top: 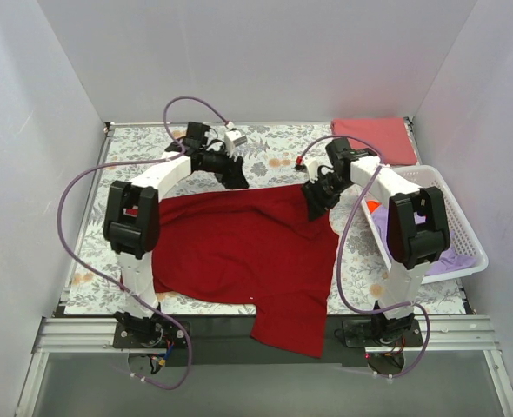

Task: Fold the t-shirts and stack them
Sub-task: Fold the tshirt

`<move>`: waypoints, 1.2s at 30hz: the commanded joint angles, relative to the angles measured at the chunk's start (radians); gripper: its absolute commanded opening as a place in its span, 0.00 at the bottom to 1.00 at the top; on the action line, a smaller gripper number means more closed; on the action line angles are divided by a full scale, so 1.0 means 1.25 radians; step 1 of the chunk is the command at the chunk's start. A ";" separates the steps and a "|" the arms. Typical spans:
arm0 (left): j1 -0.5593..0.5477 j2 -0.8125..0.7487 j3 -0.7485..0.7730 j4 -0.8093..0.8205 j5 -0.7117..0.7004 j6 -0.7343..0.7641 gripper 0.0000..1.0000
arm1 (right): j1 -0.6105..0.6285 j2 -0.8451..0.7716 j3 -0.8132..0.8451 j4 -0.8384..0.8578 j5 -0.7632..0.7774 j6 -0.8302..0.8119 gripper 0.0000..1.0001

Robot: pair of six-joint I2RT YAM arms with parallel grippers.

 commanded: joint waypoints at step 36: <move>-0.214 0.245 0.209 0.080 -0.064 -0.330 0.29 | -0.045 0.040 -0.085 -0.003 -0.001 -0.046 0.43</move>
